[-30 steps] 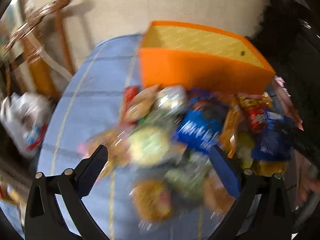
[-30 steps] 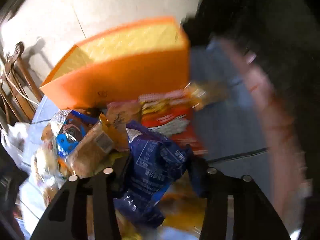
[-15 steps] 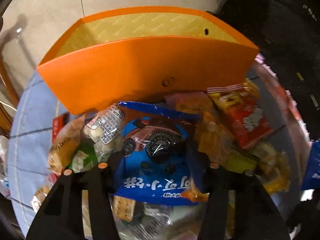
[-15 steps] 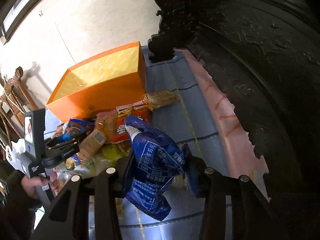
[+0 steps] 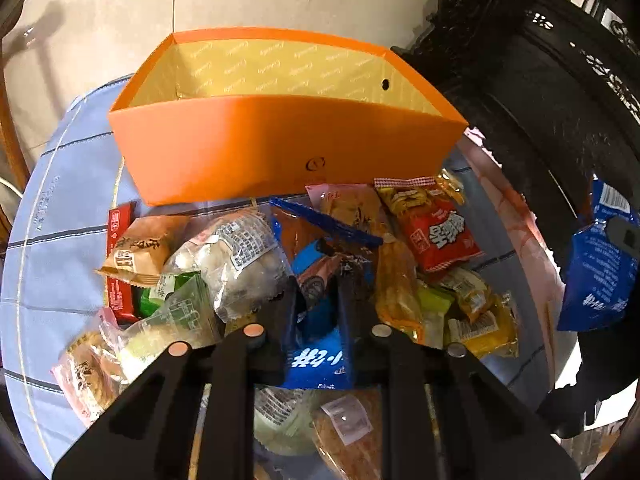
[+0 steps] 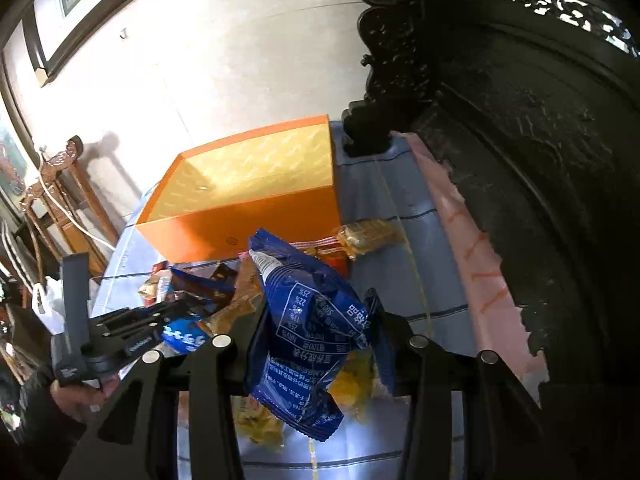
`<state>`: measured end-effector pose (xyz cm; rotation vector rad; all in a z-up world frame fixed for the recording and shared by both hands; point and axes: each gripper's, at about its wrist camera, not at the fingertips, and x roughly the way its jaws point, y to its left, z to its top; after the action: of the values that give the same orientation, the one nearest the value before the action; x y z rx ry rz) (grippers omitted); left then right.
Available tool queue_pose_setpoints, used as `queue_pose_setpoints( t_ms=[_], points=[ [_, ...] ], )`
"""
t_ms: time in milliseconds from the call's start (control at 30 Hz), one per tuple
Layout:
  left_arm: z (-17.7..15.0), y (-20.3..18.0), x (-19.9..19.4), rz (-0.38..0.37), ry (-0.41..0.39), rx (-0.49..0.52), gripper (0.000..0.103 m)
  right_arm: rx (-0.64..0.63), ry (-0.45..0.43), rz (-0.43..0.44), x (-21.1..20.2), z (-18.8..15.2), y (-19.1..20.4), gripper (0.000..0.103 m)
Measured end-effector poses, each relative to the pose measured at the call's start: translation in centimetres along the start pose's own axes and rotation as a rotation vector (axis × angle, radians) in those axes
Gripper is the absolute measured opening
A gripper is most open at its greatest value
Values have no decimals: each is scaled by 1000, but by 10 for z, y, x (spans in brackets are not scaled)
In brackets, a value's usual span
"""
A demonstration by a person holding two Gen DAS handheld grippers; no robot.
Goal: Organize snacks
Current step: 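Carry both blue bags over the orange box and release them inside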
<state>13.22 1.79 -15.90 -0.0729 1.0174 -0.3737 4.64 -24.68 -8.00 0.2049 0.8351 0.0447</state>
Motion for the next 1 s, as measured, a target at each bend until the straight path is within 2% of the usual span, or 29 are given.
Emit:
queue_pose_setpoints(
  t_ms=[67,167,300,467,600,733,900,933,967,1000],
  points=[
    [6,-2,-20,-40,-42,-26,11,-2,-10,-5,-1,3,-1,44],
    [19,-7,-44,-11,-102,11,9,4,-36,1,-6,9,0,44],
    [27,-8,-55,-24,-97,14,8,13,-52,30,-11,12,1,44],
    [45,-15,-101,-71,-220,36,4,24,-119,39,-16,31,1,44],
    [78,-18,-110,-32,-259,90,3,18,-173,61,0,70,12,44],
    [119,-9,-106,4,-305,111,3,-26,-213,80,31,123,34,44],
    [168,7,-87,42,-321,85,3,-62,-157,85,86,174,58,47],
    [174,9,-82,67,-323,100,6,-86,-129,74,97,179,64,61],
    [182,12,-75,158,-344,119,30,-106,-95,55,108,183,68,76],
    [184,16,-69,245,-356,108,93,-111,-67,22,117,184,71,100]
  ],
)
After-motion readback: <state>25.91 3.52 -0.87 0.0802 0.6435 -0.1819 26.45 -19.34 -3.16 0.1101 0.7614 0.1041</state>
